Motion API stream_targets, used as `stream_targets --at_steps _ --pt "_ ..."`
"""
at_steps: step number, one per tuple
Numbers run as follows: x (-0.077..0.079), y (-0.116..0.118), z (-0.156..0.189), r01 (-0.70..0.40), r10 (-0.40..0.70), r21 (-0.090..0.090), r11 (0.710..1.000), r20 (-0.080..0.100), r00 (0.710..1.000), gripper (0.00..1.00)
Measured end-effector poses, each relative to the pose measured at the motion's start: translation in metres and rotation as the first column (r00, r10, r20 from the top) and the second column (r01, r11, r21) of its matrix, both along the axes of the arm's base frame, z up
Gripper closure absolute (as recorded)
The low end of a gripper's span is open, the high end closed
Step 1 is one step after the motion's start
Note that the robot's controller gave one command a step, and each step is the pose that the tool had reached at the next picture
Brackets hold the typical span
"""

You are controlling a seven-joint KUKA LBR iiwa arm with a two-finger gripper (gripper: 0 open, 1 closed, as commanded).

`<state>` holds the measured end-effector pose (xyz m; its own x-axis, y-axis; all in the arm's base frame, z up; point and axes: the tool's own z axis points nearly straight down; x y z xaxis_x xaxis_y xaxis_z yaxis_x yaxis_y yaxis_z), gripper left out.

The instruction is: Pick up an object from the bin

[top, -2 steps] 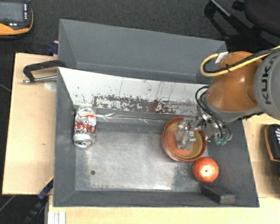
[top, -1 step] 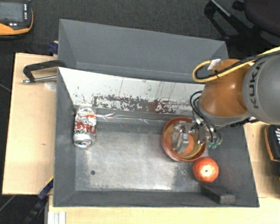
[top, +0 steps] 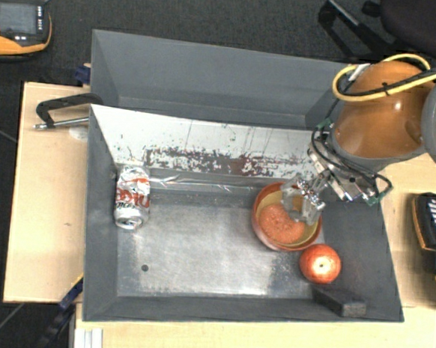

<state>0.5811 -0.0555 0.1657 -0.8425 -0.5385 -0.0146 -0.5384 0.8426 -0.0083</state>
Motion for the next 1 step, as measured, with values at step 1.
stream_targets --at_steps 1 --pt "-0.0494 0.0679 0.0350 0.043 -0.043 0.006 0.999 0.003 0.999 1.00"
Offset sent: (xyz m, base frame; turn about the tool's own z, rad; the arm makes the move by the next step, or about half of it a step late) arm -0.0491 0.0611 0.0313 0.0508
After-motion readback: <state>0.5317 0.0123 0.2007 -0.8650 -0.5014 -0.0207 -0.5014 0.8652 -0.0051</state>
